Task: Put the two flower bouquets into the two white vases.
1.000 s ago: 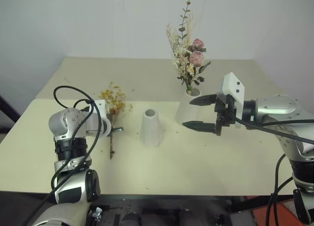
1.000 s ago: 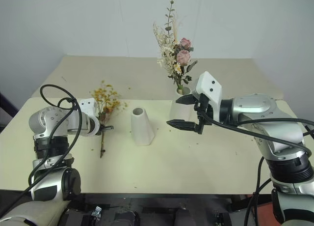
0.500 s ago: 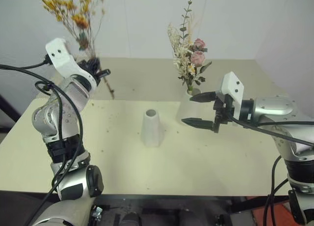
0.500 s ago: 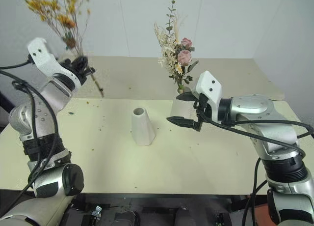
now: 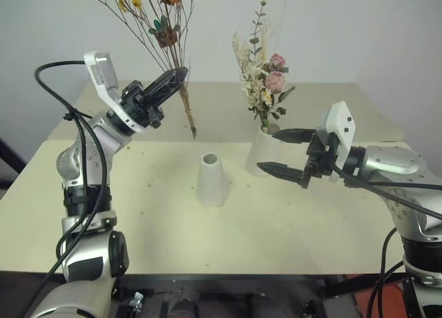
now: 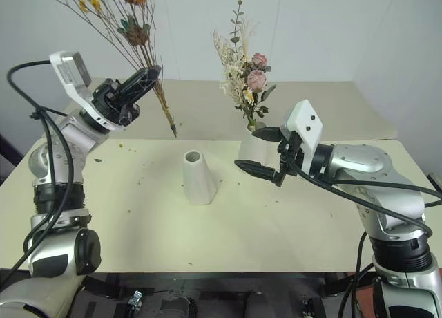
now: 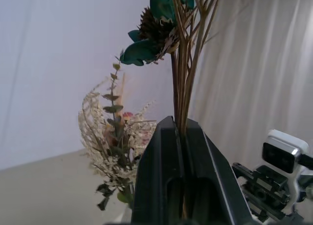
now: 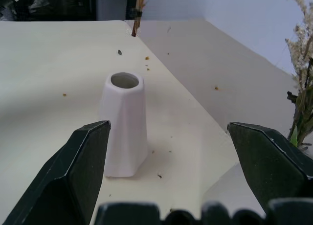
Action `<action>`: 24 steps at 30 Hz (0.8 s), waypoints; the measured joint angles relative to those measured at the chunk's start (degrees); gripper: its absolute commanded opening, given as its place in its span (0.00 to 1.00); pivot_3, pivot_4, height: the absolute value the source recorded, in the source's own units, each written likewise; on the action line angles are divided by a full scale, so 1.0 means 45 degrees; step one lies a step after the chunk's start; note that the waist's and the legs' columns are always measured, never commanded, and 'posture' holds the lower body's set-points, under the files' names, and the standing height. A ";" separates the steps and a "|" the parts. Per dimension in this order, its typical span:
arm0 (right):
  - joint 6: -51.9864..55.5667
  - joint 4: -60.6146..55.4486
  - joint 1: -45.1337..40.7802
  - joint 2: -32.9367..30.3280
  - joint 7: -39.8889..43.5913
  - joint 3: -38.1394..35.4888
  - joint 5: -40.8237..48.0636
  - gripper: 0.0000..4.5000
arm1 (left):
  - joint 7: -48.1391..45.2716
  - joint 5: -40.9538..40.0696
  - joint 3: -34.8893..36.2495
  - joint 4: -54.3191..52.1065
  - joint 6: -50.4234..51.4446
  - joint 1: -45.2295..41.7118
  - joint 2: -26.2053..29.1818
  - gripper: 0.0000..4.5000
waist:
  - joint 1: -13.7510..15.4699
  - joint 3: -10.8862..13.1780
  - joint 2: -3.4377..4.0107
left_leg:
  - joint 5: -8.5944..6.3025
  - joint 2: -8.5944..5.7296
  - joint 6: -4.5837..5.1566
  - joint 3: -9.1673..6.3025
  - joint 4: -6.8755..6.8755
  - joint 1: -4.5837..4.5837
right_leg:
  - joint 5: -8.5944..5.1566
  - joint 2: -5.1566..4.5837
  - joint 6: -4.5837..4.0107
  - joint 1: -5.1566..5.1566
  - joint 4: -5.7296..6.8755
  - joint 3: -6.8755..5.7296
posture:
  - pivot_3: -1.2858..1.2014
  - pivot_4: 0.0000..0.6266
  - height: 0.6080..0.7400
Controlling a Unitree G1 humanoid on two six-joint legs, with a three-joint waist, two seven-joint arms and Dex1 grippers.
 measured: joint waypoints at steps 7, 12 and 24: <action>0.0140 -0.0261 0.0454 -0.0068 -0.0542 -0.0039 -0.0013 1.00 | -0.1770 0.0327 -0.0568 0.2113 -0.0106 -0.0837 -0.0272 0.01 | -0.0042 0.0000 0.0000 | -0.0007 0.0000 0.0011 -0.0001 0.0000 0.0002 | 0.0000 -0.0001 0.0000 0.0000 0.0009 0.0001 | 0.52 0.24 1.00; 0.0196 -0.0388 0.0546 -0.0190 -0.0755 -0.0043 -0.0041 1.00 | -0.1991 0.0709 -0.0961 0.2289 -0.0246 -0.0837 -0.0553 0.01 | -0.0062 0.0000 0.0000 | -0.0007 0.0001 0.0012 -0.0001 -0.0001 0.0006 | -0.0001 0.0000 0.0001 -0.0001 0.0016 0.0001 | 0.52 0.24 1.00; 0.0193 -0.0392 0.0612 -0.0190 -0.0889 -0.0028 -0.0271 1.00 | -0.1819 0.1106 -0.1234 0.1905 -0.0264 -0.0331 -0.0745 0.01 | -0.0040 0.0000 0.0000 | -0.0007 0.0001 0.0011 -0.0002 0.0000 0.0004 | -0.0002 0.0000 0.0002 -0.0004 0.0020 0.0002 | 0.52 0.24 1.00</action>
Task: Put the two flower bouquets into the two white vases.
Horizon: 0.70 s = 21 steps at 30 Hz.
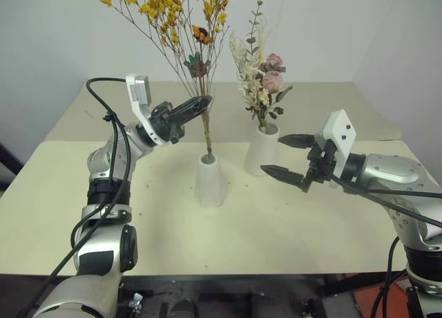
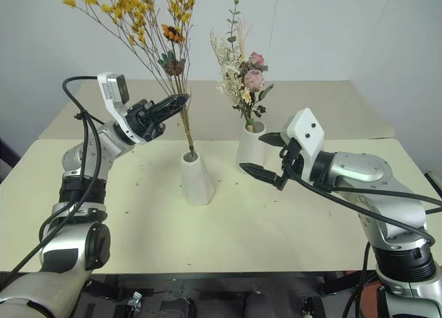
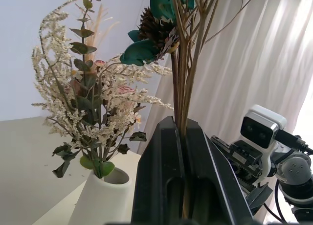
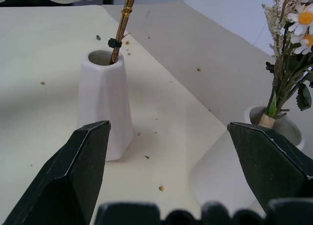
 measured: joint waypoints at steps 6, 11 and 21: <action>-0.0025 0.0025 0.0000 0.0005 0.0028 0.0021 -0.0254 1.00 | -0.0036 0.0101 -0.0215 -0.0582 0.0051 0.0731 0.0022 0.01 | -0.0018 0.0000 0.0000 | 0.0001 0.0000 0.0000 0.0000 0.0001 0.0011 | 0.0000 0.0000 -0.0001 0.0001 0.0017 0.0000 | 0.52 0.24 1.00; -0.0105 0.0237 -0.0003 0.0145 0.0085 0.0034 -0.0351 1.00 | -0.0053 0.0059 -0.0191 -0.0717 0.0169 0.1229 -0.0125 0.01 | -0.0015 0.0000 0.0000 | 0.0000 0.0000 0.0001 0.0001 0.0000 0.0008 | 0.0000 0.0000 -0.0001 0.0002 0.0011 0.0001 | 0.52 0.24 1.00; -0.0287 0.0307 -0.0002 0.0257 0.0144 0.0034 -0.0517 1.00 | -0.0914 0.0613 -0.0825 -0.1010 -0.0886 0.2237 -0.0218 0.01 | -0.0015 0.0000 0.0000 | 0.0000 0.0000 0.0000 0.0000 0.0000 0.0011 | 0.0000 0.0000 -0.0002 0.0003 0.0014 0.0001 | 0.52 0.24 1.00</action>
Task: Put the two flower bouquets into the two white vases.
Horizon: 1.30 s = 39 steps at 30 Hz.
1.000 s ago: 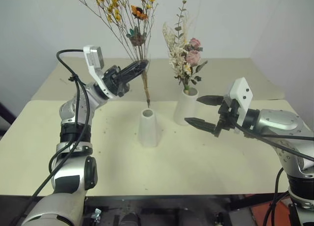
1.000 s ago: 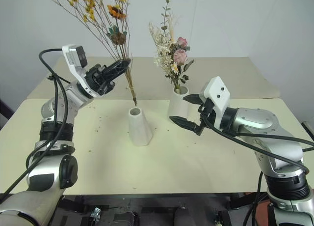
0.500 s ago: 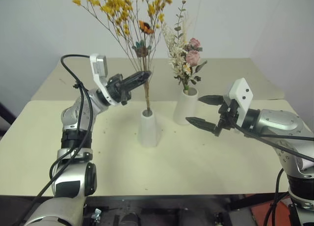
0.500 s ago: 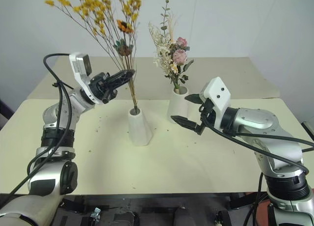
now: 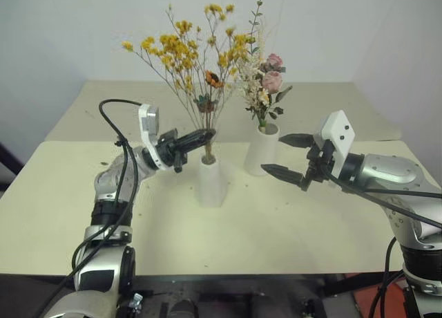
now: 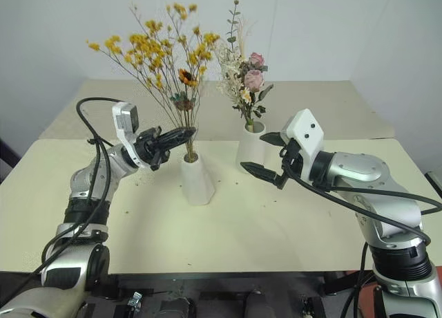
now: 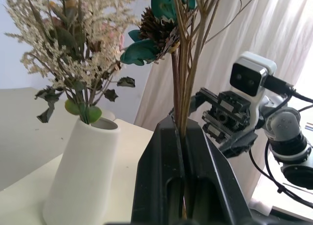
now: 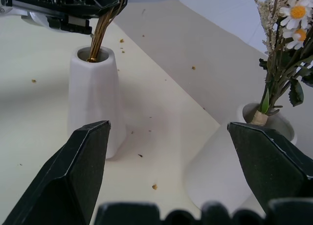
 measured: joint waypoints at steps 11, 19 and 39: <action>0.0362 -0.0233 0.0201 -0.0301 0.1528 -0.0584 0.1823 1.00 | -0.0188 0.0323 -0.0241 -0.0206 -0.0481 0.0271 0.0077 0.01 | 0.0008 0.0000 0.0000 | 0.0000 0.0000 0.0000 0.0000 0.0001 0.0000 | 0.0000 0.0000 0.0000 0.0001 0.0001 0.0000 | 0.52 0.24 1.00; 0.0351 -0.0292 0.0200 -0.0331 0.1450 -0.0479 0.1523 1.00 | -0.0131 0.0421 -0.0224 -0.0409 -0.0474 0.0330 0.0106 0.53 | 0.0013 0.0000 0.0000 | 0.0000 0.0001 0.0000 0.0000 0.0001 0.0002 | 0.0000 0.0000 0.0000 0.0001 0.0005 0.0000 | 0.52 0.24 1.00; 0.0111 -0.0117 0.0198 -0.0330 0.1492 -0.0262 0.0948 1.00 | -0.0303 0.1203 -0.0242 -0.1582 -0.0830 0.1453 0.2487 0.99 | -0.0011 0.0000 0.0002 | 0.0000 0.0004 0.0000 0.0001 -0.0001 0.0009 | -0.0002 0.0001 0.0000 0.0000 0.0006 0.0000 | 0.52 0.24 1.00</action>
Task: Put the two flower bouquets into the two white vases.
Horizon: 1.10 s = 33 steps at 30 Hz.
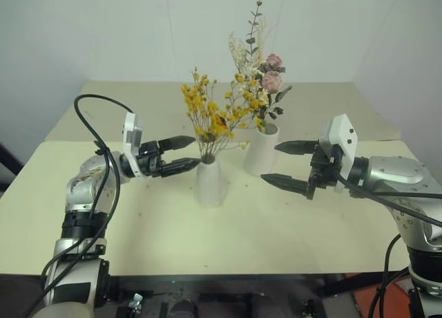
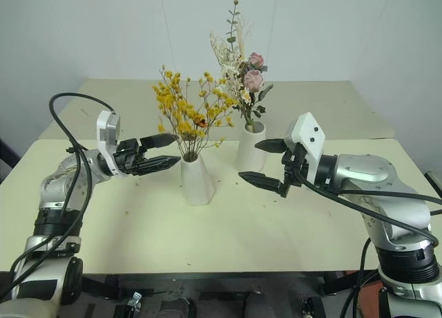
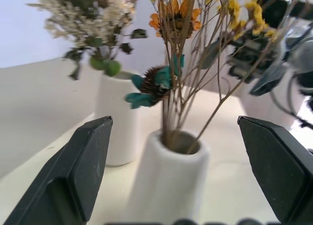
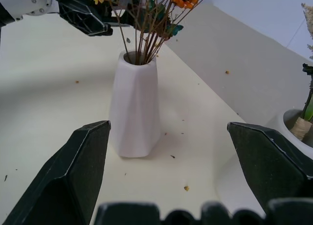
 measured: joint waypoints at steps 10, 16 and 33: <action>-0.0056 0.0383 0.1512 -0.1877 0.1346 -0.1678 0.0441 1.00 | 0.0762 -0.1013 0.2681 -0.3543 0.0564 0.4002 0.2767 0.99 | 0.0055 0.0004 0.0007 | -0.0001 0.0011 0.0001 0.0005 -0.0003 -0.0002 | -0.0054 0.0000 0.0073 -0.0004 -0.0002 0.0000 | 0.52 0.24 1.00; -0.0781 0.1457 0.3130 -0.3600 0.3096 -0.3351 0.0317 1.00 | 0.1712 -0.1041 0.4204 -0.5534 0.0839 0.6685 0.3779 0.99 | 0.0085 0.0005 0.0007 | -0.0002 0.0024 0.0000 0.0021 -0.0002 0.0016 | -0.0080 0.0000 0.0085 0.0007 0.0000 -0.0001 | 0.52 0.24 1.00; -0.1690 0.2967 0.3837 -0.4597 0.3836 -0.4298 -0.0406 1.00 | 0.2948 -0.1306 0.5470 -0.6870 0.1178 0.7709 0.4364 0.99 | 0.0004 0.0004 0.0011 | -0.0003 0.0040 -0.0002 0.0046 -0.0005 0.0036 | -0.0094 0.0007 0.0067 0.0006 0.0015 0.0006 | 0.52 0.24 1.00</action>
